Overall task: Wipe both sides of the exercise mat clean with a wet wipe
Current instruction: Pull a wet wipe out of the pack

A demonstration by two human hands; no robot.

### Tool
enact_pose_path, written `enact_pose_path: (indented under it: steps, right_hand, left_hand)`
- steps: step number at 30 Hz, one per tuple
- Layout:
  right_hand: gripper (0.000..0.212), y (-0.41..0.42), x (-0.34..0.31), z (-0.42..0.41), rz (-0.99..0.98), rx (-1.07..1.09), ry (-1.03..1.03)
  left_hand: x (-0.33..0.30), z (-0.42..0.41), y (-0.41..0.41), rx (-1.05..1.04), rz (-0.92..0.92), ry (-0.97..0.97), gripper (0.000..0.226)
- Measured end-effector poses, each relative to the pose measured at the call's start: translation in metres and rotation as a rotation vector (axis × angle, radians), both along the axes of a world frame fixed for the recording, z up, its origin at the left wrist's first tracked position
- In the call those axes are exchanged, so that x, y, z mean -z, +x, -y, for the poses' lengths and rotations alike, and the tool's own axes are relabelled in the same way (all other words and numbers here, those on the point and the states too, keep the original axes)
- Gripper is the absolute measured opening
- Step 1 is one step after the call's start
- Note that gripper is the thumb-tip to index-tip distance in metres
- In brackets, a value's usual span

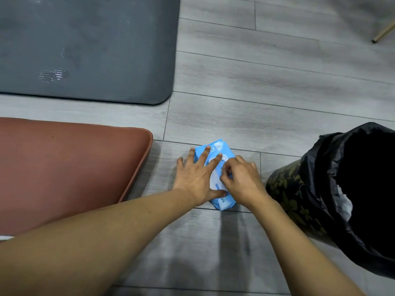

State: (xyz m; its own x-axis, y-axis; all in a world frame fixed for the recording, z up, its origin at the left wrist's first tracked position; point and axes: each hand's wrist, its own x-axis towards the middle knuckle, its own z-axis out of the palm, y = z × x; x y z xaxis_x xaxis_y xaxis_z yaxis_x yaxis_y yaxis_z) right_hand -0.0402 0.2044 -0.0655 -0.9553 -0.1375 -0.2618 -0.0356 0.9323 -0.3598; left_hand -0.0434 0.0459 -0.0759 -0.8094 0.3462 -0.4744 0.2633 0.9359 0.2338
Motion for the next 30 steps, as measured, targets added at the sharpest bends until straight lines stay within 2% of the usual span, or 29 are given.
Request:
enact_pose_path:
  steps: [3, 5, 9, 11, 14, 17, 19, 21, 23, 25, 27, 28, 30]
  right_hand:
    - [0.008, 0.012, -0.009, -0.004, 0.036, 0.156, -0.234]
    - [0.009, 0.021, -0.015, -0.004, 0.041, 0.232, -0.315]
    - [0.013, 0.024, -0.049, -0.005, -0.140, 0.373, -0.530]
    - [0.010, 0.016, -0.070, -0.008, -0.228, 0.386, -0.556]
    - [0.007, 0.007, -0.085, -0.013, -0.269, 0.349, -0.491]
    - [0.006, 0.005, -0.079, -0.014, -0.245, 0.349, -0.416]
    - [0.007, 0.006, -0.071, -0.011, -0.199, 0.380, -0.423]
    - [0.008, 0.008, -0.065, -0.005, -0.164, 0.389, -0.463]
    - [0.007, 0.009, -0.061, 0.005, -0.120, 0.373, -0.499]
    - [0.004, 0.009, -0.056, 0.012, -0.087, 0.390, -0.552]
    - [0.006, 0.008, -0.048, 0.011, -0.086, 0.449, -0.520]
    - [0.007, 0.009, -0.041, 0.008, -0.091, 0.440, -0.419]
    - [0.008, 0.010, -0.028, 0.001, -0.078, 0.301, -0.146]
  left_hand:
    - [0.000, 0.002, -0.001, -0.019, 0.006, 0.016, 0.105]
    - [0.002, 0.005, -0.003, -0.013, 0.013, 0.020, 0.105]
    - [0.005, 0.006, -0.005, -0.007, 0.024, 0.016, 0.105]
    - [0.007, 0.007, -0.007, -0.004, 0.036, 0.024, 0.107]
    - [0.003, 0.014, -0.008, 0.008, 0.034, 0.087, 0.106]
    - [-0.006, 0.024, -0.017, -0.145, 0.065, 0.298, 0.098]
    - [-0.022, 0.025, -0.025, -0.283, 0.123, 0.486, 0.079]
    - [-0.039, 0.020, -0.030, -0.467, 0.293, 0.725, 0.053]
    - [-0.051, 0.015, -0.035, -0.585, 0.438, 0.888, 0.047]
    - [-0.054, 0.017, -0.037, -0.563, 0.359, 0.881, 0.036]
    - [-0.049, 0.023, -0.038, -0.493, 0.161, 0.727, 0.023]
    - [-0.047, 0.028, -0.039, -0.486, 0.074, 0.638, 0.025]
    - [-0.047, 0.037, -0.038, -0.474, -0.049, 0.542, 0.049]
